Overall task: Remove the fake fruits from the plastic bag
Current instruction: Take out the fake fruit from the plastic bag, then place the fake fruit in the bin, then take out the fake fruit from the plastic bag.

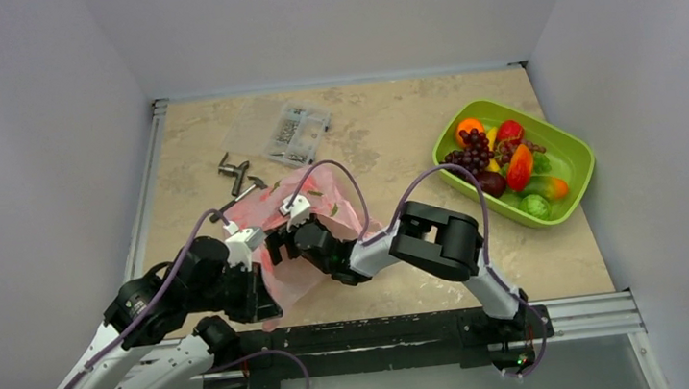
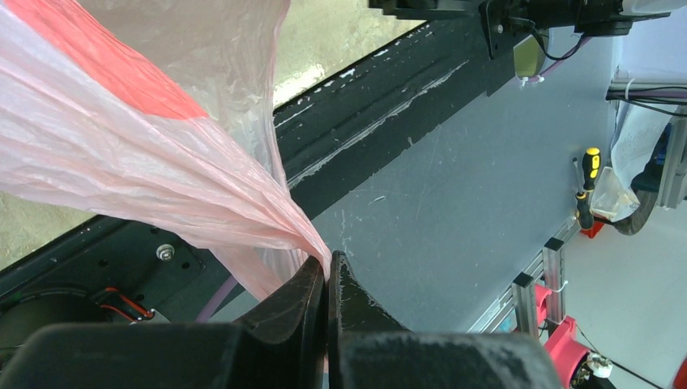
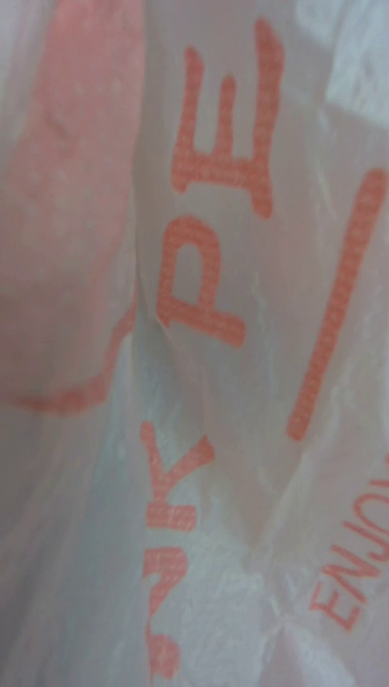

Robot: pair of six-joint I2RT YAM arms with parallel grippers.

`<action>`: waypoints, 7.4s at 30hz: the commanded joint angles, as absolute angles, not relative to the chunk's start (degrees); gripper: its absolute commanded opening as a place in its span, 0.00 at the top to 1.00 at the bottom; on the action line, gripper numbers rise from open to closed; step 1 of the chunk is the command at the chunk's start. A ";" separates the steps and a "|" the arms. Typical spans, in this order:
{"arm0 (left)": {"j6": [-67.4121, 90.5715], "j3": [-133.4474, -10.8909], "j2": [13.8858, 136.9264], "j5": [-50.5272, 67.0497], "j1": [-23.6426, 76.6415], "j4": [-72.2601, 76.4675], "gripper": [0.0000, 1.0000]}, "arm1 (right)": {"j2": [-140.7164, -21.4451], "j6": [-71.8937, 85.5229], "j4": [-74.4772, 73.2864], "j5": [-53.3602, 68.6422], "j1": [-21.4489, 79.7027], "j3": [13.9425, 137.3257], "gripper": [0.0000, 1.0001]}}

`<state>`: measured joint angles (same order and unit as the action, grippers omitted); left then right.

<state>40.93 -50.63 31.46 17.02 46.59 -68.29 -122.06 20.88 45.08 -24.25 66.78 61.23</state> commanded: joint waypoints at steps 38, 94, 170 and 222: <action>41.24 -51.97 35.56 2.71 46.76 -66.65 1.00 | -68.95 20.63 19.61 -13.88 65.85 43.05 1.00; 35.69 -52.93 31.86 19.14 47.60 -66.89 1.00 | -63.81 16.11 12.73 -3.92 59.73 49.92 0.25; 17.01 -69.34 99.81 17.84 11.22 -48.89 0.90 | -127.90 18.18 44.09 -22.77 68.81 71.85 0.02; 36.51 -41.05 54.48 7.66 9.62 -34.67 1.00 | -70.06 19.67 7.45 -15.04 68.73 41.17 1.00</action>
